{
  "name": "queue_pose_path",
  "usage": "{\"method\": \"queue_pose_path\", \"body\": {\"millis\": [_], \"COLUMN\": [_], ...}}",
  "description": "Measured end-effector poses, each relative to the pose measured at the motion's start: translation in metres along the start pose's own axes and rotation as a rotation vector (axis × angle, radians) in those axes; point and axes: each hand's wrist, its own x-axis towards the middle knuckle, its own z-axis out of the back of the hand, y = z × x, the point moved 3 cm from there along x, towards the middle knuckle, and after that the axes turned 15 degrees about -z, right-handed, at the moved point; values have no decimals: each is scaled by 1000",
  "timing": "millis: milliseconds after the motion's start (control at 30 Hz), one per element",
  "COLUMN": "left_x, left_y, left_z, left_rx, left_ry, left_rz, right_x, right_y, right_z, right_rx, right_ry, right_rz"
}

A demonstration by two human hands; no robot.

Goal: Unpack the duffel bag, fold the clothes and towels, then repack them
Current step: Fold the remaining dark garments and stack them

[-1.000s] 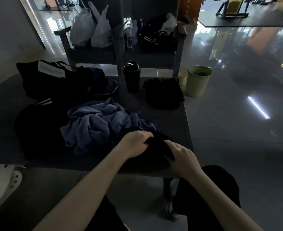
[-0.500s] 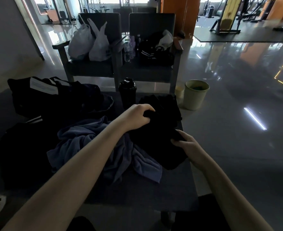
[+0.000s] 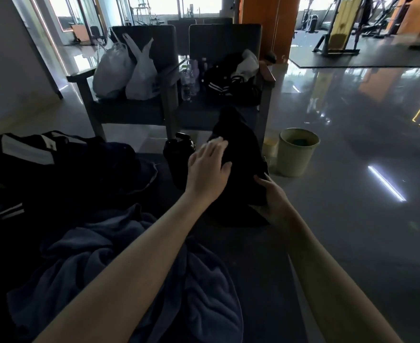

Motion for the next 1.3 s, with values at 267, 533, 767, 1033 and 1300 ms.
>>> {"method": "queue_pose_path", "body": {"millis": [267, 533, 767, 1033, 1300], "left_x": [-12, -5, -18, -36, -40], "left_y": [15, 13, 15, 32, 30], "left_z": [-82, -84, -107, -104, -108], "left_rx": [-217, -159, -251, -374, -345], "left_ry": [473, 501, 537, 547, 500], "left_rz": [98, -29, 124, 145, 203], "right_x": [46, 17, 65, 83, 78], "right_y": [-22, 2, 7, -10, -14], "right_z": [28, 34, 25, 41, 39], "right_rx": [-86, -874, -1308, -1196, -1287], "right_ry": [-340, -715, -447, -378, -436], "right_rz": [-122, 291, 316, 289, 269]}}
